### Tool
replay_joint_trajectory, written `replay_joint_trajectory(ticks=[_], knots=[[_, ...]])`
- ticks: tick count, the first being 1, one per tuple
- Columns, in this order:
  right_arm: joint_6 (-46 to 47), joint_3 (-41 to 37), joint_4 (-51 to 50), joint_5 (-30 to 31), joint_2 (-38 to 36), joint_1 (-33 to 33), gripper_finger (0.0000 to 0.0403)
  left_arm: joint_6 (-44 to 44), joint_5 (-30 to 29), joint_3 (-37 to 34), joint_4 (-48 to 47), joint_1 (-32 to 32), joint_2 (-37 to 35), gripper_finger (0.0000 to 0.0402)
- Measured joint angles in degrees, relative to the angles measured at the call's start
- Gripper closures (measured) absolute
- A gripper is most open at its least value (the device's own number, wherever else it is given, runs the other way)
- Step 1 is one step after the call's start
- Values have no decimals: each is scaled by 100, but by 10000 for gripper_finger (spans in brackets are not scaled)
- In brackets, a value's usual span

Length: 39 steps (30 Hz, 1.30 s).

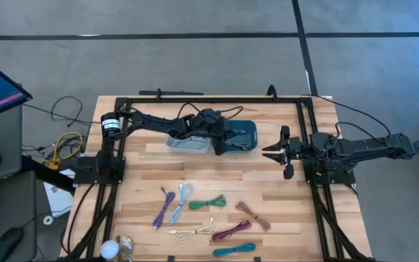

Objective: Pick & Place USB Port
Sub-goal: Put the purple patterned charger cable into the green bin, then put the purple charger cable into the white bin

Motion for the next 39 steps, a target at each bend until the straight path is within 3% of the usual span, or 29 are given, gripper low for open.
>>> replay_joint_trajectory(ticks=[7,15,27,32,39], knots=[[-1,0,0,0,-2,0,328,20,-95,-2,93,-11,-2,275],[91,0,-6,-15,0,0,328,213,72,-9,28,-17,-328,283],[194,0,-24,-42,4,0,328,587,214,-35,-2677,-564,-2384,321],[192,0,-50,-43,31,-3,328,1114,255,-722,-2825,-1089,-3190,334],[-143,4,863,-42,77,2,328,916,36,-2301,-2488,-1411,-4829,370]])
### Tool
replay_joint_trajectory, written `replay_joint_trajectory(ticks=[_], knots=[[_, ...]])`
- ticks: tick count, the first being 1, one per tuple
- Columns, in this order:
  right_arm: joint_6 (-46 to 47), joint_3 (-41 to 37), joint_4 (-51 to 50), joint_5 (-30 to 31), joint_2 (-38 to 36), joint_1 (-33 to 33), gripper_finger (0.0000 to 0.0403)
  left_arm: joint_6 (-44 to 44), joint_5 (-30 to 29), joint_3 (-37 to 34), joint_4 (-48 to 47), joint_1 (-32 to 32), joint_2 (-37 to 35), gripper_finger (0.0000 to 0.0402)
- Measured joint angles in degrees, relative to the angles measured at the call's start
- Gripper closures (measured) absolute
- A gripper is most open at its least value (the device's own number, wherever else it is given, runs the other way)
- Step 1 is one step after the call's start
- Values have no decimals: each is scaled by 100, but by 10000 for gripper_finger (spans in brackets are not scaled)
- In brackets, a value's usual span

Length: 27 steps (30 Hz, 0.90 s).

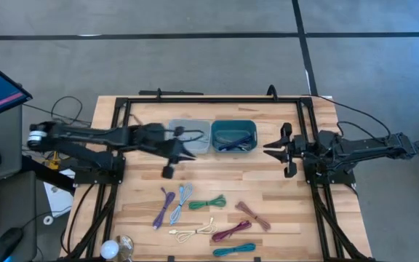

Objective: Pick & Place USB Port
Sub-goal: Put the purple charger cable into the white bin

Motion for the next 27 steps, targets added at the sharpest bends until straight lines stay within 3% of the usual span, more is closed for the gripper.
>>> replay_joint_trajectory(ticks=[5,12,16,27], knots=[[-9,-2,-166,0,-77,-2,328,-512,-41,-1205,627,-1,-1425,394],[-8,-2,-302,1,-79,-2,328,-2076,-43,-2364,636,0,-2898,391],[-9,-2,-284,0,-77,-2,328,-2260,-40,-2624,645,0,-3128,396],[279,-2,-284,0,-72,-2,328,-2246,-40,-2683,691,0,-2910,385]])
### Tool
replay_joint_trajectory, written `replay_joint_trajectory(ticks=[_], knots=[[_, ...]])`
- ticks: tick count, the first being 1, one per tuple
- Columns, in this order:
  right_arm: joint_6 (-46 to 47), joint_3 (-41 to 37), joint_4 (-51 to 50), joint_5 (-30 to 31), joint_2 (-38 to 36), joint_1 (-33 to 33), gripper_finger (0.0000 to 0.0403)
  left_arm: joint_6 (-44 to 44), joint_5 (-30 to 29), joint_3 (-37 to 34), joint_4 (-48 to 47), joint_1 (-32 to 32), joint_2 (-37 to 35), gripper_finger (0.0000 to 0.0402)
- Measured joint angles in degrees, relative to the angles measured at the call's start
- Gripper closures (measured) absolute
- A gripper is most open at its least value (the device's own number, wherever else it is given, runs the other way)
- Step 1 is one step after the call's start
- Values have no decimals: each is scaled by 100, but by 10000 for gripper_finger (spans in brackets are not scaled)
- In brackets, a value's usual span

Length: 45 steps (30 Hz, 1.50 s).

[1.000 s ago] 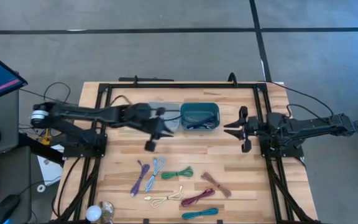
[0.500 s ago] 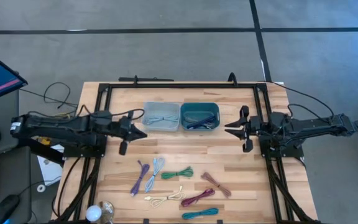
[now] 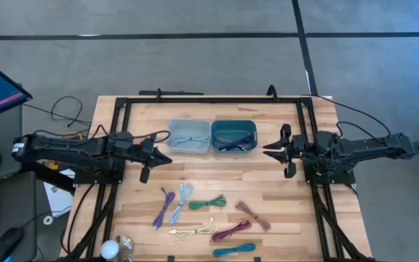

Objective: Pick & Place USB Port
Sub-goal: Put the purple charger cable into the white bin

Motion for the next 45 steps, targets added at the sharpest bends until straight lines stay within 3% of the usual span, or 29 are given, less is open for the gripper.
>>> replay_joint_trajectory(ticks=[12,15,22,25,27,37,41,45], knots=[[0,0,0,1,0,-3,328,165,-4,2,229,0,361,389],[2,0,-3,4,0,-4,328,-177,-247,80,279,2,395,392],[19,0,-42,9,1,-2,328,-1531,-1806,908,-2507,4,348,397],[17,0,-44,11,2,-2,328,-2154,-2399,1057,-2877,9,406,397],[19,0,-56,25,2,0,328,-2427,-2279,1155,-2833,7,500,398],[258,0,-391,26,150,0,328,-2558,-117,1360,-2602,-149,1331,398],[258,0,-383,166,284,-2,328,-2950,94,1363,-2115,-457,1842,398],[258,0,-382,300,388,-4,328,-4092,49,1366,-2088,-725,2352,398]])
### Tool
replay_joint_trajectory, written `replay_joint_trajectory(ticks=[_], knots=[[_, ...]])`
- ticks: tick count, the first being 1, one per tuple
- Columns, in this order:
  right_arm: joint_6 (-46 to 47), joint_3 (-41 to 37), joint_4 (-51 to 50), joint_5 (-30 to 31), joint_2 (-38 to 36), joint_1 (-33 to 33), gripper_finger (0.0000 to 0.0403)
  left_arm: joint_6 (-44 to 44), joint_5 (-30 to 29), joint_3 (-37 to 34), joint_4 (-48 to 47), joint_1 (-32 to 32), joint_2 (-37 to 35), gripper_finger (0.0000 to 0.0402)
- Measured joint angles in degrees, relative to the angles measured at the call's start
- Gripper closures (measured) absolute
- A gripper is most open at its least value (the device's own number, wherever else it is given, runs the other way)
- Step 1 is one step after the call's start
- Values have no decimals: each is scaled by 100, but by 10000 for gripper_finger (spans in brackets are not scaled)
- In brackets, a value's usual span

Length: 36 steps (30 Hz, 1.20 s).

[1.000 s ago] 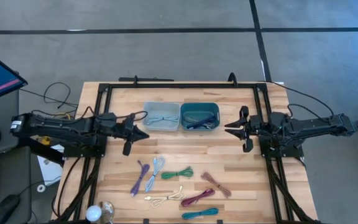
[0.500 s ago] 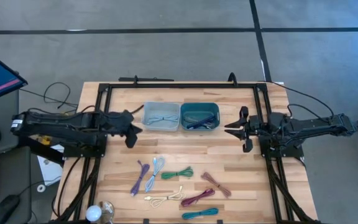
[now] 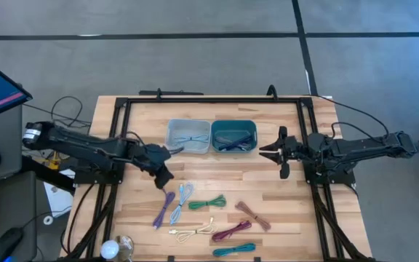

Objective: Pick & Place USB Port
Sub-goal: Put the purple charger cable into the white bin

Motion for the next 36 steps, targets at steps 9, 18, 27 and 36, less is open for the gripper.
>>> replay_joint_trajectory(ticks=[9,18,27,36], knots=[[-45,0,35,157,27,-3,328,-2243,361,170,-445,-629,608,399],[-46,-1,48,157,28,-7,328,-3052,1119,168,-422,-945,819,390],[-46,-1,45,157,28,-7,328,-3129,1161,166,-423,-941,877,320],[-46,-1,26,156,28,-7,328,-2710,745,164,-369,-939,1509,251]])
